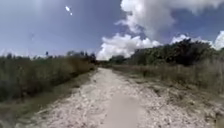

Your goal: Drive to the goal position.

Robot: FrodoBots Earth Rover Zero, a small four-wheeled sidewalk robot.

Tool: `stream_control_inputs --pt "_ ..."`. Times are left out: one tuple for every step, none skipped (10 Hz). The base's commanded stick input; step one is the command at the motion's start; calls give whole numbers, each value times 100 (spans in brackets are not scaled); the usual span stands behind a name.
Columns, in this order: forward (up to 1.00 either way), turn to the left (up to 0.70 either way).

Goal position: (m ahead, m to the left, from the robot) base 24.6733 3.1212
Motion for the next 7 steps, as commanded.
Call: stream_control_inputs --pt "85 0" --pt "85 0" --pt "85 0" --pt "85 0" --pt "85 0" --pt "85 0" --pt "85 0"
